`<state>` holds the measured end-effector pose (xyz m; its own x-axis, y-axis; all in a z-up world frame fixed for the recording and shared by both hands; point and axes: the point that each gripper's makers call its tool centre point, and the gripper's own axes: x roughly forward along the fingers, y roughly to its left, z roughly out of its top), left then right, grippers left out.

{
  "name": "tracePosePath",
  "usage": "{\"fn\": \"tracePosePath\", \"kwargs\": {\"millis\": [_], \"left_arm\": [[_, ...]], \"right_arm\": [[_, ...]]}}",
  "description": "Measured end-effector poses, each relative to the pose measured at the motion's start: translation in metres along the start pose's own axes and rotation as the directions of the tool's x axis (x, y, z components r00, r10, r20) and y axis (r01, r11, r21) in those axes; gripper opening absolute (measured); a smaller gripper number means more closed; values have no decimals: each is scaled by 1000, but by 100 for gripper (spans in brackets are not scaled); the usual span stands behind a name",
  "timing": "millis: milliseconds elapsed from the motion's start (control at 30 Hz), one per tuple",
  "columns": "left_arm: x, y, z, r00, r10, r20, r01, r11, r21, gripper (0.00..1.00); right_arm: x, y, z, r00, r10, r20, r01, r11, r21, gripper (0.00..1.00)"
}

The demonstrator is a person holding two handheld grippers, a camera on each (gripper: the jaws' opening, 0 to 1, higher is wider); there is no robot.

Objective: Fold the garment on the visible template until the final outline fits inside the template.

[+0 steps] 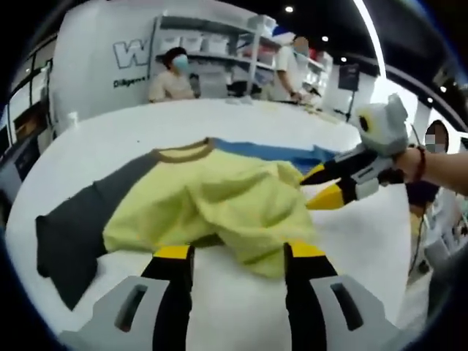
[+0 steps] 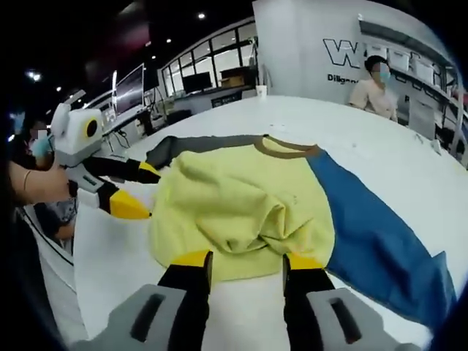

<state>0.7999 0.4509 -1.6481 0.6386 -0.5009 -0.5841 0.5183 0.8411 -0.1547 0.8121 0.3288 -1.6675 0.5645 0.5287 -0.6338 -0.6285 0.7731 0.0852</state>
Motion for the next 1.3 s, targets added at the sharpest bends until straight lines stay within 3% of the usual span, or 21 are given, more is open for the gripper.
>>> {"fn": "tracePosePath", "kwargs": {"millis": [200,367,533,633,733,833,867,967,1067,1300], "left_arm": [[-3,7,0,999,37,2,-37,999,25,51],[-14,5,-3,999,40,23,-41,999,36,51],[-35,-15,-23,999,31,25,-32,998,54,48],[-35,-18,-26,999,26,22,-27,998,57,43],[-34,-25,-28,1000,10,27,-11,999,50,28],[-32,-29,-28,1000,-5,26,4,999,38,25],[-30,-34,-32,1000,-12,18,12,1000,29,22],[-28,-42,-36,999,-31,8,30,999,29,15],[-26,-44,-39,999,-44,-1,44,999,19,4],[-22,-50,-43,998,-58,-17,59,998,15,2]], "right_arm": [[-13,8,5,998,49,36,-49,999,9,38],[-26,19,-2,995,92,27,-91,996,-23,39],[-40,21,-12,996,84,34,-83,996,-33,38],[-41,19,-13,996,82,28,-80,996,-35,32],[-41,16,-17,996,81,23,-80,996,-24,20],[-41,17,-21,997,79,16,-79,997,-13,9],[-43,20,-30,997,77,-5,-77,997,6,5],[-41,18,-32,997,74,-7,-74,997,12,0],[-38,16,-33,997,72,-8,-72,997,11,0],[-31,14,-34,997,68,-32,-68,997,-24,0]]}}
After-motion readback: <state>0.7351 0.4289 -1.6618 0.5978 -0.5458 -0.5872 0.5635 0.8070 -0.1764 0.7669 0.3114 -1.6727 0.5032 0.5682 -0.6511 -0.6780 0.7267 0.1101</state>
